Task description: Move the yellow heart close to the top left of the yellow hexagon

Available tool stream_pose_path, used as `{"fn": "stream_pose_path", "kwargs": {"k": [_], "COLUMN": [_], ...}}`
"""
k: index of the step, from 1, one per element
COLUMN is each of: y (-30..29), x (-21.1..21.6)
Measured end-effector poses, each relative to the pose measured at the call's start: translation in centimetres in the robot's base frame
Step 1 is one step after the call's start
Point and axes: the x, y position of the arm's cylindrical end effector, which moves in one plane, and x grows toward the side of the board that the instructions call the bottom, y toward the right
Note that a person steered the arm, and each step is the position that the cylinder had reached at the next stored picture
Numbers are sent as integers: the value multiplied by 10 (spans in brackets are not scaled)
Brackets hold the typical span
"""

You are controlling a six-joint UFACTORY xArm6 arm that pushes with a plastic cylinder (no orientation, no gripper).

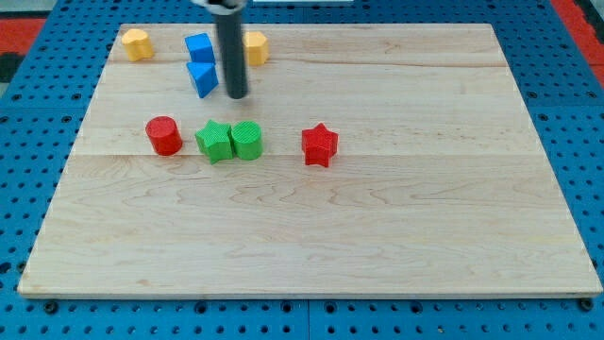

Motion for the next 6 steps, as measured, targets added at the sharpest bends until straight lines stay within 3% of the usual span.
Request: {"fn": "stream_pose_path", "kwargs": {"k": [3,5,6], "y": [-184,-175,-146], "x": [-17,-90,-97]}}
